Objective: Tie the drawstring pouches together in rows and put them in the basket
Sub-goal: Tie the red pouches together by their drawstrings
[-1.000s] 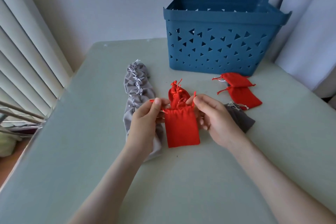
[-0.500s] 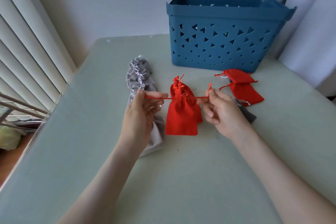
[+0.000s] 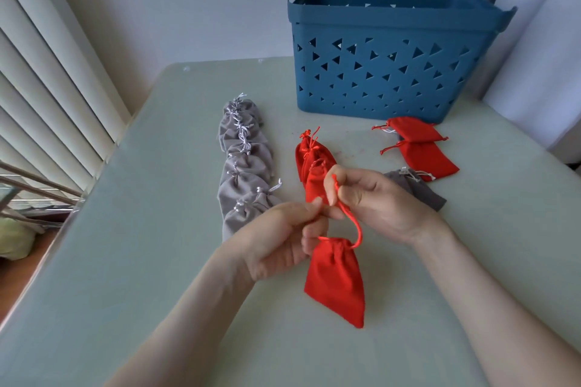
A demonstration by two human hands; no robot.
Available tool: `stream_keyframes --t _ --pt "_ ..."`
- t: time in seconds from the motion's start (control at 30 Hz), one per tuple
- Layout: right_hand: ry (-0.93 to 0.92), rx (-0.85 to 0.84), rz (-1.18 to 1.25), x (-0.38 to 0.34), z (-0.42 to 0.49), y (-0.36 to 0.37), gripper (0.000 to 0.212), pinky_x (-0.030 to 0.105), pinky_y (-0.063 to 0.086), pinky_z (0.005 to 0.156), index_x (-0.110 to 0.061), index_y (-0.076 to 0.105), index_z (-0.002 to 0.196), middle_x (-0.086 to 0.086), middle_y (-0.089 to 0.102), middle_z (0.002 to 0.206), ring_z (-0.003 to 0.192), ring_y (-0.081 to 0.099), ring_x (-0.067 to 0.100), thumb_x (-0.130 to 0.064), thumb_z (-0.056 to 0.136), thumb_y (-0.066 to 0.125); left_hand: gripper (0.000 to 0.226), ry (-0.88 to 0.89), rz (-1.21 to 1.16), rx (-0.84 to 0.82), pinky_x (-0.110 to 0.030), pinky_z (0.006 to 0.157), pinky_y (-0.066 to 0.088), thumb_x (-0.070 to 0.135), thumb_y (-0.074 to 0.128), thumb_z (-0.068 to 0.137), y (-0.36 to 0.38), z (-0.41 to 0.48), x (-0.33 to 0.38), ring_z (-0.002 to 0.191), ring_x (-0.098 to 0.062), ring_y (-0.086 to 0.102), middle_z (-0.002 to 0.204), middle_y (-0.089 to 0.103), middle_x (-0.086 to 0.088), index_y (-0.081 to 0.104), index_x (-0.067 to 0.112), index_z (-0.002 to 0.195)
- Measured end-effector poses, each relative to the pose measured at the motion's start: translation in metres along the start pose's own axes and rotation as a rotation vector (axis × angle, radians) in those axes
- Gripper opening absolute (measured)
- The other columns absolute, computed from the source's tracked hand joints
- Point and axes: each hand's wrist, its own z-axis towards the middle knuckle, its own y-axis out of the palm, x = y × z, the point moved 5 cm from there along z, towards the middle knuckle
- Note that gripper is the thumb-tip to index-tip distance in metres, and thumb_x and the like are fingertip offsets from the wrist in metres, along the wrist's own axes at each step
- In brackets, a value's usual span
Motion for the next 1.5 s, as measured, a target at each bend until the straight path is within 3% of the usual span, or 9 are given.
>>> stream_keyframes --t 0.13,0.3,0.47,0.6,0.7,0.9,1.1,1.27,1.5 --pt "-0.01 0.045 -0.23 0.005 0.004 0.004 0.017 0.045 0.027 0.074 -0.03 0.068 0.079 -0.012 0.055 0.088 0.075 0.043 0.047 -0.047 0.076 0.072 0.024 -0.036 0.049 -0.034 -0.017 0.053 0.035 0.009 0.051 0.077 0.001 0.002 -0.004 0.051 -0.007 0.039 0.057 0.041 0.002 0.047 0.004 0.1" --pt "0.062 0.087 -0.197 0.01 0.006 0.005 0.018 0.018 0.045 0.066 -0.029 0.069 0.07 -0.017 0.058 0.078 0.071 0.054 0.008 -0.013 0.078 0.064 0.015 0.024 0.263 0.003 -0.023 0.057 0.028 0.006 0.054 0.068 0.008 -0.002 0.0 0.052 -0.008 0.036 0.059 0.036 -0.001 0.046 0.007 0.08" --pt "0.126 0.122 -0.253 0.011 0.007 0.004 0.014 0.022 0.033 0.054 -0.028 0.067 0.066 -0.006 0.056 0.075 0.063 0.047 0.019 -0.02 0.078 0.068 0.035 0.132 0.469 0.023 -0.025 0.053 0.019 0.034 0.051 0.086 0.011 0.002 -0.001 0.058 -0.014 0.016 0.054 0.024 0.008 0.047 0.003 0.07" --pt "0.093 0.229 -0.279 0.009 0.007 -0.002 0.03 0.013 0.026 0.039 -0.019 0.065 0.076 0.013 0.046 0.062 0.041 0.031 0.011 -0.041 0.089 0.05 0.061 0.147 0.455 0.011 -0.018 0.048 0.022 0.039 0.042 0.093 0.009 0.004 0.001 0.05 -0.011 0.016 0.05 0.02 0.009 0.054 -0.02 0.094" --pt "0.059 0.226 -0.262 0.005 0.006 -0.005 0.038 0.017 0.034 0.053 -0.013 0.065 0.08 0.013 0.039 0.059 0.046 0.037 0.006 -0.042 0.094 0.045 0.05 0.162 0.346 0.031 -0.021 0.051 0.023 0.033 0.034 0.101 0.006 0.002 0.008 0.051 -0.011 0.02 0.05 0.021 0.006 0.063 -0.008 0.097" --pt "-0.014 0.133 -0.215 0.004 0.003 0.0 0.005 0.011 0.036 0.056 -0.005 0.055 0.084 -0.012 0.045 0.056 0.054 0.04 0.002 -0.007 0.088 0.057 0.026 0.135 0.126 0.058 -0.022 0.05 0.026 0.035 0.043 0.083 0.001 0.001 0.014 0.048 -0.012 0.026 0.047 0.031 0.002 0.051 0.01 0.083" --pt "-0.084 0.326 -0.228 0.0 0.005 -0.013 0.009 0.023 0.044 0.074 -0.022 0.063 0.076 0.0 0.059 0.074 0.071 0.055 0.009 -0.022 0.084 0.061 0.042 0.236 0.202 0.177 -0.018 0.048 0.03 0.024 0.031 0.103 -0.008 0.004 0.015 0.047 -0.009 0.031 0.053 0.044 0.001 0.067 0.006 0.089" --pt "0.044 0.185 -0.217 0.011 0.007 -0.005 0.025 0.025 0.047 0.085 -0.01 0.051 0.101 0.005 0.062 0.086 0.085 0.062 0.013 -0.018 0.082 0.067 0.031 0.332 0.194 0.259 -0.015 0.049 0.034 0.019 0.039 0.101 -0.012 0.002 0.018 0.047 -0.006 0.037 0.057 0.05 0.003 0.057 0.008 0.079" --pt "0.144 0.125 -0.202 0.015 0.007 0.002 0.018 0.016 0.046 0.082 -0.01 0.052 0.102 0.002 0.063 0.085 0.084 0.061 0.006 0.002 0.089 0.057 0.018 0.435 0.253 0.382 -0.016 0.052 0.031 0.013 0.049 0.096 -0.019 -0.001 0.025 0.052 -0.005 0.04 0.061 0.058 0.004 0.063 0.01 0.085"
